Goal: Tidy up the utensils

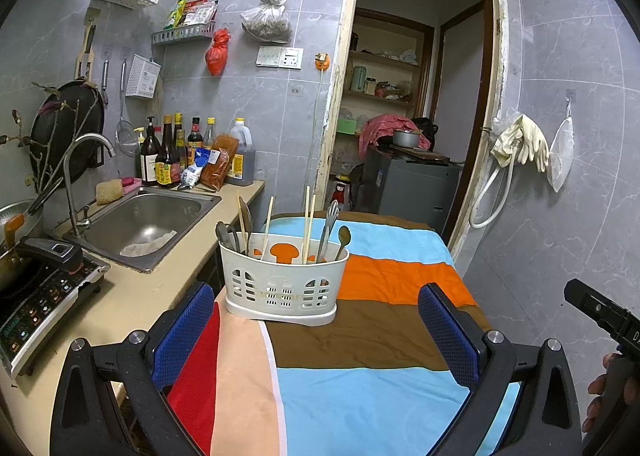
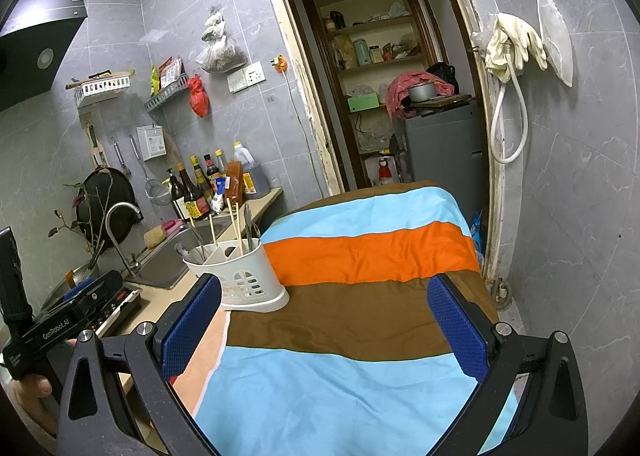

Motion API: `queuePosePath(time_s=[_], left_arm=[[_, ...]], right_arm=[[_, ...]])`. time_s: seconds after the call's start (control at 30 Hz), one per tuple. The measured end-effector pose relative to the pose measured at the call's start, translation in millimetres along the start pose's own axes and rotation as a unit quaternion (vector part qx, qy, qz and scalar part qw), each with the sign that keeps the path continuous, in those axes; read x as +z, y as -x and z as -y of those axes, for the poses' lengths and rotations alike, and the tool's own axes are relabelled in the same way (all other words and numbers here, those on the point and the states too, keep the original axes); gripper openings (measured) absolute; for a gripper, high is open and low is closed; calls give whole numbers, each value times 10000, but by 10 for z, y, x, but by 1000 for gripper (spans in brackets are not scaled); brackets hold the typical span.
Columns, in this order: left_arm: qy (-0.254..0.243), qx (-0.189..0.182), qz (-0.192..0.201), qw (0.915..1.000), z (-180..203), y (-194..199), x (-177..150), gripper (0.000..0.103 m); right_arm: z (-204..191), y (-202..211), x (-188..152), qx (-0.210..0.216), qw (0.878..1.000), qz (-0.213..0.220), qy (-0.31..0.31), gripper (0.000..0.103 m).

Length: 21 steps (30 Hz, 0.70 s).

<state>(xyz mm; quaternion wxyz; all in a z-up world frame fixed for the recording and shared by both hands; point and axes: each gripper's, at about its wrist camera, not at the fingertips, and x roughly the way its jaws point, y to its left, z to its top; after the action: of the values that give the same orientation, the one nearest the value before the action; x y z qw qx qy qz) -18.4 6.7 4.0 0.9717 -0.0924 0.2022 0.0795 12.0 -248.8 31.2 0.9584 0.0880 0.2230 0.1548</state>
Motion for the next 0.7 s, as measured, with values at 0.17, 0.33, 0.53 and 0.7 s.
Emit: queuePosePath(time_s=[0.17, 0.33, 0.53, 0.7], left_arm=[[50, 11, 19, 10000, 28, -31, 14, 103], [137, -181, 87, 9997, 64, -7, 3, 103], [59, -252, 87, 9996, 116, 29, -35, 103], [36, -326, 52, 9994, 119, 42, -59, 103]], right_arm=[[9, -2, 11, 3, 10000, -8, 1, 101], [2, 0, 3, 3, 10000, -13, 1, 101], [-25, 15, -39, 13, 10000, -17, 23, 101], [-55, 32, -76, 17, 10000, -37, 17, 101]])
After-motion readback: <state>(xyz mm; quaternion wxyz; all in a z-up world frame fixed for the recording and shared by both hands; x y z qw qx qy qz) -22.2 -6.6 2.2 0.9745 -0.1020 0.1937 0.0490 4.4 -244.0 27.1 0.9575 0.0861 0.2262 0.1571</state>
